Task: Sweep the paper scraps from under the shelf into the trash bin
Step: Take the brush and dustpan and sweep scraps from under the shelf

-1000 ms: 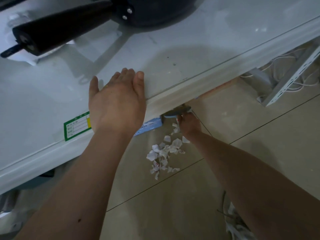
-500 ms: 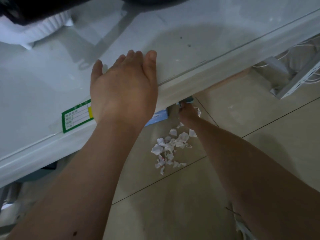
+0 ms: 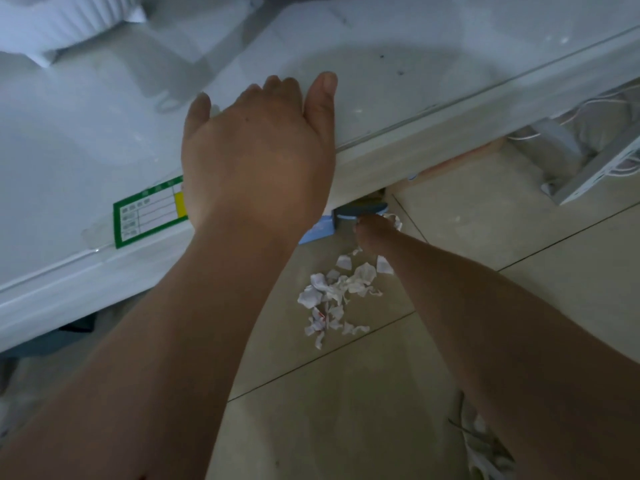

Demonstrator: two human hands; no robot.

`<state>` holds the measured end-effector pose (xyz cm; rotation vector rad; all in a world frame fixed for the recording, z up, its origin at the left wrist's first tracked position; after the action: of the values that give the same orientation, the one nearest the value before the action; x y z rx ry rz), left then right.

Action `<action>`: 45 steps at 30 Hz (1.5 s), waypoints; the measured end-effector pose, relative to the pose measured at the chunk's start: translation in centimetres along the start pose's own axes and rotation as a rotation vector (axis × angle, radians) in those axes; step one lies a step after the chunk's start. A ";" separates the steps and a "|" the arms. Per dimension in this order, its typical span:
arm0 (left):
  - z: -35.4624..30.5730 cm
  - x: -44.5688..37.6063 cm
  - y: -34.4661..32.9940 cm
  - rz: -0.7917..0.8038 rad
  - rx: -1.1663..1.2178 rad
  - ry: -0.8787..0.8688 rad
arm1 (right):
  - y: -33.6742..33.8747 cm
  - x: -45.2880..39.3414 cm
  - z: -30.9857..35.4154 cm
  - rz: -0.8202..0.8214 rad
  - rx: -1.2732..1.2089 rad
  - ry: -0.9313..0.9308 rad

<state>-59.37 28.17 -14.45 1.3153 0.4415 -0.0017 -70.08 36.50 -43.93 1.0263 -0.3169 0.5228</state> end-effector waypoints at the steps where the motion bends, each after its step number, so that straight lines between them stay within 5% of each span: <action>1: 0.0 0.0 0.0 0.002 0.009 -0.001 | -0.2 0.6 0.0 0.015 0.035 0.010; 7: 0.2 0.1 -0.1 0.038 0.032 0.017 | -2.0 5.4 -0.8 0.077 0.190 0.025; 13: 0.4 0.2 -0.1 0.066 0.067 0.039 | 1.0 6.1 -1.5 -0.106 0.093 -0.008; 20: 0.4 0.0 -0.3 0.063 0.071 0.034 | 3.6 5.5 -6.9 -0.117 0.089 -0.251; 30: 0.4 0.2 -0.4 0.084 0.096 0.026 | -3.4 6.8 -0.3 0.037 0.179 -0.053; 38: 0.6 0.2 -0.6 0.120 0.145 0.007 | -7.8 12.2 3.3 0.158 -0.028 0.001; 45: 1.7 1.7 0.1 0.085 0.205 -0.032 | -8.6 14.1 4.1 0.035 0.003 -0.001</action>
<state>-57.28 27.05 -14.60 1.5324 0.3649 0.0027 -53.61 33.12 -41.30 1.0256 -0.3357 0.5542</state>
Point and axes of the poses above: each hand's wrist, its own x-axis away from the middle knuckle, its own y-axis out of the back of the hand, z = x × y, the point moved 9 cm from there along -x, towards the middle knuckle, and after that the axes turned 12 degrees about -x, right-handed, at the moved point
